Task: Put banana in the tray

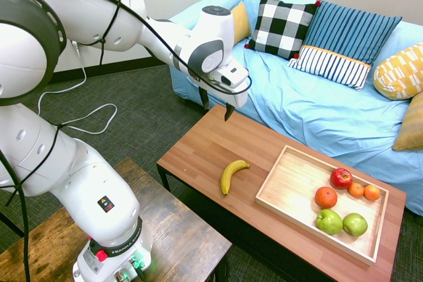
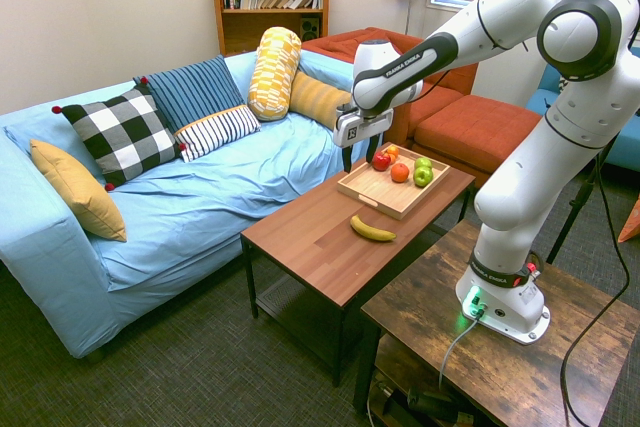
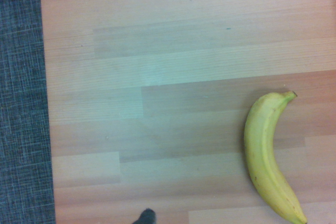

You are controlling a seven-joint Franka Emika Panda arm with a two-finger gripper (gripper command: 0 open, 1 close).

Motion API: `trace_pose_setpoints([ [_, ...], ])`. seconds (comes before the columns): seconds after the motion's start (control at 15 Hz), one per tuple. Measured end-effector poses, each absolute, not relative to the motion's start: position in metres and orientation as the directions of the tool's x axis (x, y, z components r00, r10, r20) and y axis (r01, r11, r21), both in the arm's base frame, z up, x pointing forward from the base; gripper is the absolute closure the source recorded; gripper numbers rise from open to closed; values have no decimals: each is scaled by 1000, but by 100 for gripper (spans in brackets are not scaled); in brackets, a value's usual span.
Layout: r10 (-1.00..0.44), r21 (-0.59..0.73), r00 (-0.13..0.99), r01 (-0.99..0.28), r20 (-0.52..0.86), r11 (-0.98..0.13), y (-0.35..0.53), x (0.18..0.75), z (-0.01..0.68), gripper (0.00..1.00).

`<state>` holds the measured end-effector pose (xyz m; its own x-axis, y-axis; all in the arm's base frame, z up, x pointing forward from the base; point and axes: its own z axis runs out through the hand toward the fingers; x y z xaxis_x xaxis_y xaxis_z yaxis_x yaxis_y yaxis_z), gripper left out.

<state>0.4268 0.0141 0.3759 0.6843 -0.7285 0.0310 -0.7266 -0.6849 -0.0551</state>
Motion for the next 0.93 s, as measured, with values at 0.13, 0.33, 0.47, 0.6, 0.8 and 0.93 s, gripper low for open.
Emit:
trace_pose_setpoints([
  [0.13,-727,-50,686,-725,29,-687,14,428,374,0],
  [0.33,-747,-55,664,-745,32,-665,15,433,353,0],
  [0.47,-775,-53,631,-773,37,-632,12,437,325,0],
  [0.6,-802,-37,595,-802,39,-597,7,440,292,0],
  [0.8,-834,-13,552,-834,29,-552,-3,443,246,0],
  [0.93,-849,1,528,-849,33,-528,-12,447,222,0],
])
